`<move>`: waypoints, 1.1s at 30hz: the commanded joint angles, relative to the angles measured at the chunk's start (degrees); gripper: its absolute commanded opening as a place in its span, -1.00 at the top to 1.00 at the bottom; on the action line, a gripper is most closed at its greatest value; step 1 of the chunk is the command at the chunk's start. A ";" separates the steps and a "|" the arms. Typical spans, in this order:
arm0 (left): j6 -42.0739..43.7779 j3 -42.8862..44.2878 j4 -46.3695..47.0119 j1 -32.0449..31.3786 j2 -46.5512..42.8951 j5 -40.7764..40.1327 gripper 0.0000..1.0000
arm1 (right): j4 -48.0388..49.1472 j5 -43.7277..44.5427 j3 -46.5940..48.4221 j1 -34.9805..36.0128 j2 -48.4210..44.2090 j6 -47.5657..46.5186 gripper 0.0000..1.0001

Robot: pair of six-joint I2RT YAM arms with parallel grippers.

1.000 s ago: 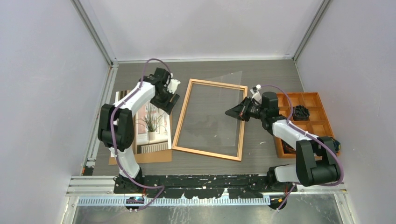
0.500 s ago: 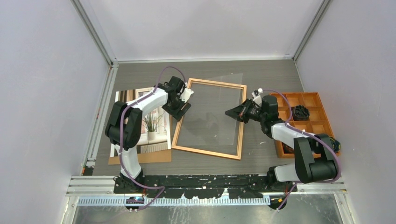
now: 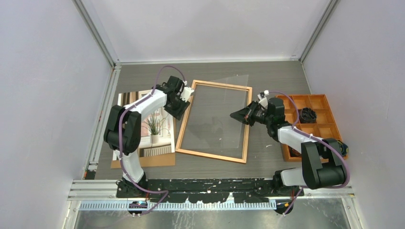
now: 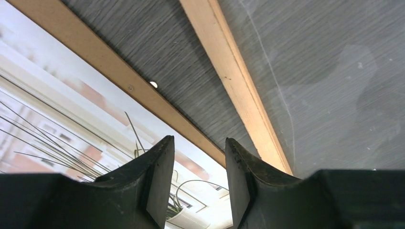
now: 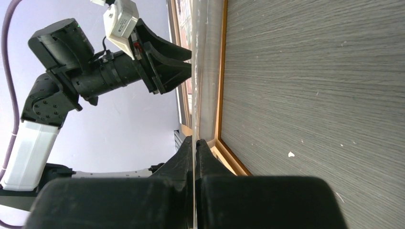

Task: Put the photo into the frame
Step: Place the photo frame item in the photo frame.

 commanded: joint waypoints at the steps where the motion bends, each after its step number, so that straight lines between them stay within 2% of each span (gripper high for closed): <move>1: 0.43 -1.63 2.53 0.55 -0.59 1.73 0.11 | 5.49 -0.97 1.55 0.22 -2.00 0.72 0.98; 9: -0.45 -3.81 6.89 0.46 2.23 0.19 0.13 | 7.55 -2.01 3.19 0.59 -1.47 2.44 0.98; 21: -0.30 -3.23 5.49 0.11 2.24 0.87 0.09 | 9.54 -0.88 4.68 4.60 1.58 2.61 0.98; 25: -0.09 -3.47 5.40 0.11 2.41 0.47 0.08 | 8.22 -1.10 5.16 4.88 1.66 1.42 0.98; 33: 0.34 -3.22 5.10 0.11 2.63 0.19 0.08 | -1.39 0.69 6.03 4.88 0.40 -4.76 0.99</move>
